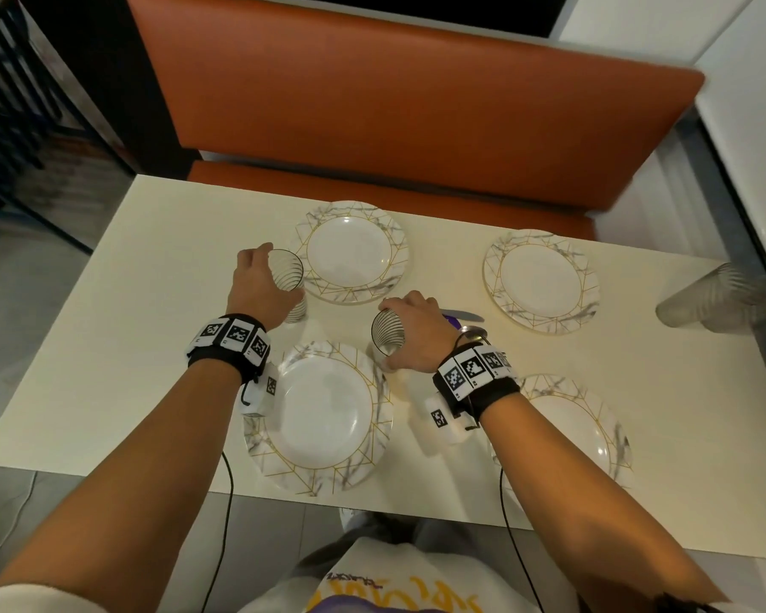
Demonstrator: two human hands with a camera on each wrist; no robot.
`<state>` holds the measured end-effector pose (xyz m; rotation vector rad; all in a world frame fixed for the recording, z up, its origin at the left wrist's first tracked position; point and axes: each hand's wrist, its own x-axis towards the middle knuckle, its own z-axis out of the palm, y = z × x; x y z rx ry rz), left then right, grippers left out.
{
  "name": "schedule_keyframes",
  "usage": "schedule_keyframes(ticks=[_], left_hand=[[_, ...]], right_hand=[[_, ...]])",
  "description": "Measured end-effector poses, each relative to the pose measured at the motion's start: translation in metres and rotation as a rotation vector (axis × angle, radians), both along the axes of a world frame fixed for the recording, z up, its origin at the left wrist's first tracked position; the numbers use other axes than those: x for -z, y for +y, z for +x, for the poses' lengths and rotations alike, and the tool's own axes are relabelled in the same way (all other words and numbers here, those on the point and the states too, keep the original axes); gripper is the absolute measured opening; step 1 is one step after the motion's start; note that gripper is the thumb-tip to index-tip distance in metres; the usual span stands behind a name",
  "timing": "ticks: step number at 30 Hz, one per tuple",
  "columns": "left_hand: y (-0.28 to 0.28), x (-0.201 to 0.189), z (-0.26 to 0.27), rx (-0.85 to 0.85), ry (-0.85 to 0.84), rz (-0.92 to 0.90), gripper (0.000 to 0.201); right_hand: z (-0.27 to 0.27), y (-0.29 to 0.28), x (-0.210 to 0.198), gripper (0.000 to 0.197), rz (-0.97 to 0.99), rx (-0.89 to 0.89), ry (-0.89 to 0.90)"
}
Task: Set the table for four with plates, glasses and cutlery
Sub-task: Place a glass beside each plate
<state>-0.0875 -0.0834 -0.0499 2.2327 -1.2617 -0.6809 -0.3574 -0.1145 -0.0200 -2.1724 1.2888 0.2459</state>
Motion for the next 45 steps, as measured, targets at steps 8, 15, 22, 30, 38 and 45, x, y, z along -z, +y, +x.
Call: schedule_keyframes(ticks=[8, 15, 22, 30, 38, 45], left_hand=[[-0.001, 0.0, 0.001, 0.004, -0.01, 0.009, 0.091], [0.0, -0.001, 0.0, 0.007, -0.023, 0.012, 0.096], [0.002, -0.01, -0.004, -0.002, -0.095, 0.037, 0.103], [0.005, -0.012, -0.006, 0.0, -0.043, 0.047, 0.09], [0.009, -0.012, -0.029, 0.065, -0.02, 0.058, 0.092], [0.009, -0.025, -0.037, 0.087, -0.089, 0.142, 0.105]], right_hand=[[0.01, 0.001, -0.002, 0.093, -0.044, 0.046, -0.026], [0.008, 0.005, 0.001, 0.096, -0.059, 0.064, -0.038], [0.004, 0.006, 0.002, 0.097, -0.065, 0.022, 0.008], [0.002, 0.004, 0.008, 0.096, -0.064, 0.07, -0.04], [0.015, -0.002, 0.012, 0.096, -0.056, 0.12, -0.187], [0.012, -0.003, 0.01, 0.119, -0.045, 0.097, -0.184]])
